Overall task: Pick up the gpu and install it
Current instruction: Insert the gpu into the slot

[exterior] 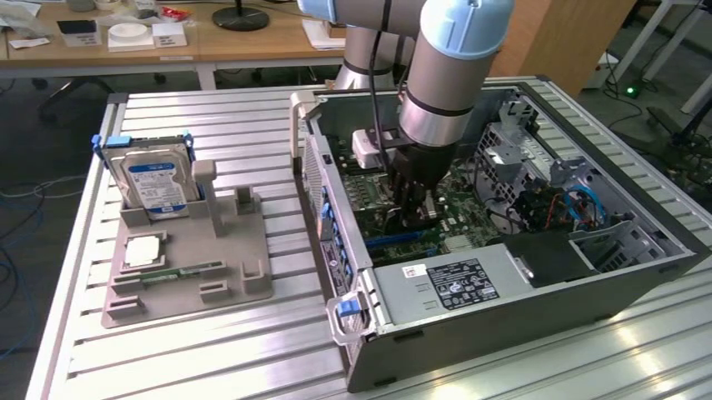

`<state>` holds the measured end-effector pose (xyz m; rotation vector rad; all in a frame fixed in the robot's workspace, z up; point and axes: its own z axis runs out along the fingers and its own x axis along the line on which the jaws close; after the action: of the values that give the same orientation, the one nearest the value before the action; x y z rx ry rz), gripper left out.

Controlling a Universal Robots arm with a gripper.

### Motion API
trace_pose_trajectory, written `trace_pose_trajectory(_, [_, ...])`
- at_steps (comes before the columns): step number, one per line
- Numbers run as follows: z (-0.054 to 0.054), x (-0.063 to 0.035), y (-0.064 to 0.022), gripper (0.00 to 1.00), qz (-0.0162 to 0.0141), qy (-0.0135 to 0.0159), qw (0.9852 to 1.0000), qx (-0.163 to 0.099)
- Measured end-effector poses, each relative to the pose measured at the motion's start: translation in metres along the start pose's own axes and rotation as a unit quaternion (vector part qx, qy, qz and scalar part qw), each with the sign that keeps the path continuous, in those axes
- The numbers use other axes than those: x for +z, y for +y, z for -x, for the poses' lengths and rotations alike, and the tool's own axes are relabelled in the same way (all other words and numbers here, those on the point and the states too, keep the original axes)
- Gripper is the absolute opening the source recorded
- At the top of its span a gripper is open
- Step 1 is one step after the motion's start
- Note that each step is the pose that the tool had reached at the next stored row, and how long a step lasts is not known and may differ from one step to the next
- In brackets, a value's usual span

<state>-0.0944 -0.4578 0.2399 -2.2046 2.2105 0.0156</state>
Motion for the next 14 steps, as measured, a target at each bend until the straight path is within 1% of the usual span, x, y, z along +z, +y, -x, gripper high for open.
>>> trace_pose_trajectory(6, [0.0000, 0.0002, 0.0000, 0.27, -0.0003, -0.0002, 1.0000, 0.000])
trace_pose_trajectory(7, [0.0001, 0.0003, 0.0000, 0.27, -0.0012, -0.0002, 1.0000, 0.000])
trace_pose_trajectory(9, [0.0001, 0.0003, -0.0001, 0.27, -0.0041, -0.0003, 1.0000, 0.000])
trace_pose_trajectory(11, [0.0000, 0.0001, -0.0001, 0.27, -0.0047, -0.0002, 1.0000, 0.000])
trace_pose_trajectory(14, [0.0000, 0.0001, 0.0000, 0.27, -0.0048, -0.0002, 1.0000, 0.000])
